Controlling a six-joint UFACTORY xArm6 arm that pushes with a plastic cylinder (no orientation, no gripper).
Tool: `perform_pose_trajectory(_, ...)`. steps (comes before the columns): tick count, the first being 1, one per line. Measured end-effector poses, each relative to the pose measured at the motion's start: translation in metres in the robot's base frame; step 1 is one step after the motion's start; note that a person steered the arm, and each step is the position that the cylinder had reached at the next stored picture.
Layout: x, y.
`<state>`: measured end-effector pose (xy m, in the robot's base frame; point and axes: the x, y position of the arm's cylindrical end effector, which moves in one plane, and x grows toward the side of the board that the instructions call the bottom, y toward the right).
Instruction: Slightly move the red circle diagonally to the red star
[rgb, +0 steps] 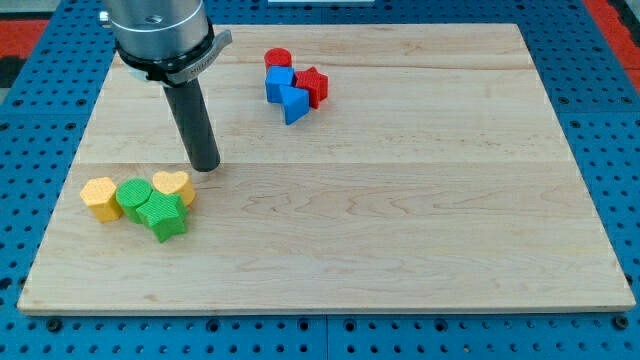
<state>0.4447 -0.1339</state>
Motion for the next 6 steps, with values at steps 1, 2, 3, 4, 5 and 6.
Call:
perform_pose_trajectory(1, -0.011, 0.018)
perform_pose_trajectory(2, -0.05, 0.011)
perform_pose_trajectory(3, -0.111, -0.001)
perform_pose_trajectory(4, -0.161, 0.015)
perform_pose_trajectory(5, -0.18, 0.022)
perform_pose_trajectory(6, -0.18, 0.053)
